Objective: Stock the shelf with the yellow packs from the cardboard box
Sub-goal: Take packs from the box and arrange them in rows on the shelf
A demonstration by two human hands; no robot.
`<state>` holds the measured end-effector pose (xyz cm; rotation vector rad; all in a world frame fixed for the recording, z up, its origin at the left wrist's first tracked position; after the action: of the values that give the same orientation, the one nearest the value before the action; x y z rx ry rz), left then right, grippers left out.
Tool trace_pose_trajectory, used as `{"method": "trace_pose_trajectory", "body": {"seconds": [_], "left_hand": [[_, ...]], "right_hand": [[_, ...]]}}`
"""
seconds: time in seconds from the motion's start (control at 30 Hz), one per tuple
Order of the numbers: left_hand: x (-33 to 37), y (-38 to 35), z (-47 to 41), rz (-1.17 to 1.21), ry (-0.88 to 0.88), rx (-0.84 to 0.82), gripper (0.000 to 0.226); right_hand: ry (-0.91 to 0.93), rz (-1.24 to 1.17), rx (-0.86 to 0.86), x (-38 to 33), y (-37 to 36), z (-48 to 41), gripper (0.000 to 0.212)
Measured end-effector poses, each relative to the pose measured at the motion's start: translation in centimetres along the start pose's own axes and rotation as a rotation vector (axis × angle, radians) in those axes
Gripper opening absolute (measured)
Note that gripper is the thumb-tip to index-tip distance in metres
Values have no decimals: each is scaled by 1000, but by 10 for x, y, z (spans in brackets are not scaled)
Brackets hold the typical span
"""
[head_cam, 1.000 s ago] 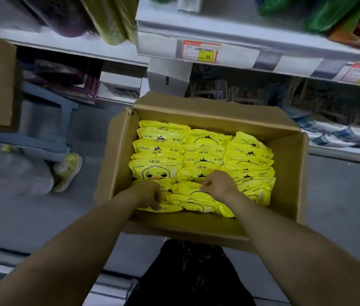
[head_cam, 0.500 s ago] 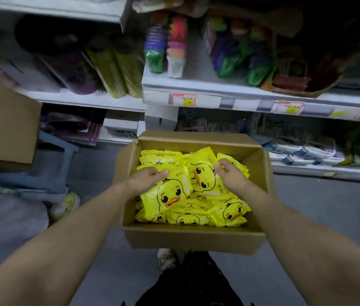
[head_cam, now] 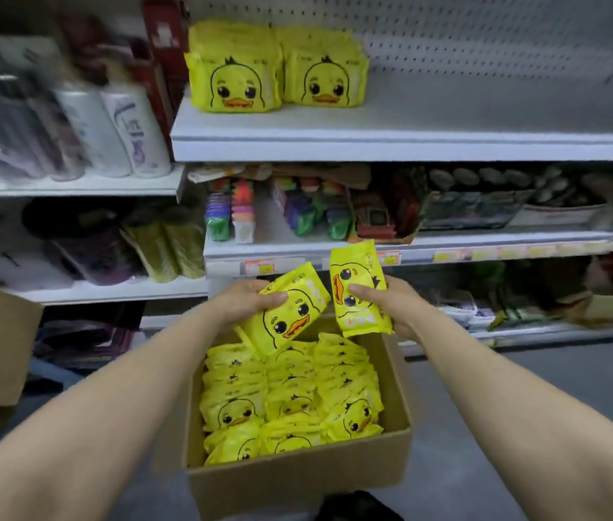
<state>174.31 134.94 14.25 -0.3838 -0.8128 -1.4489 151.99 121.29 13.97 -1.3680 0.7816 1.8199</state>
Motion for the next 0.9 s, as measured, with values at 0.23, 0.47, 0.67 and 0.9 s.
{"method": "trace_pose_trajectory", "body": {"seconds": [0.23,0.47,0.67,0.9], "left_hand": [[116,15,15,158,-158,-33,26],[242,13,2,137,-248,-15,33],[343,17,-35,47,-248,111,44],[446,10,-100,-318,-316,271,80]], "right_hand": [[206,-65,54,-97,41,-20,32],[389,-9,53,-199,107,-75,29],[484,169,70,-276,170,-140,30],[567,427,125,-314,245,-210,38]]}}
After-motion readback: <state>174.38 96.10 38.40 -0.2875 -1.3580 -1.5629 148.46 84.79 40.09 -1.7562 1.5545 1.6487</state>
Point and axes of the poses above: each hand's wrist, its own z-axis away from the middle knuckle, its own y-axis out of the back of the hand, x = y × z, the point moved 7 cm from there along -z, towards the middle knuckle, and after that the axes turned 15 degrees about y, right-handed, at the moved point
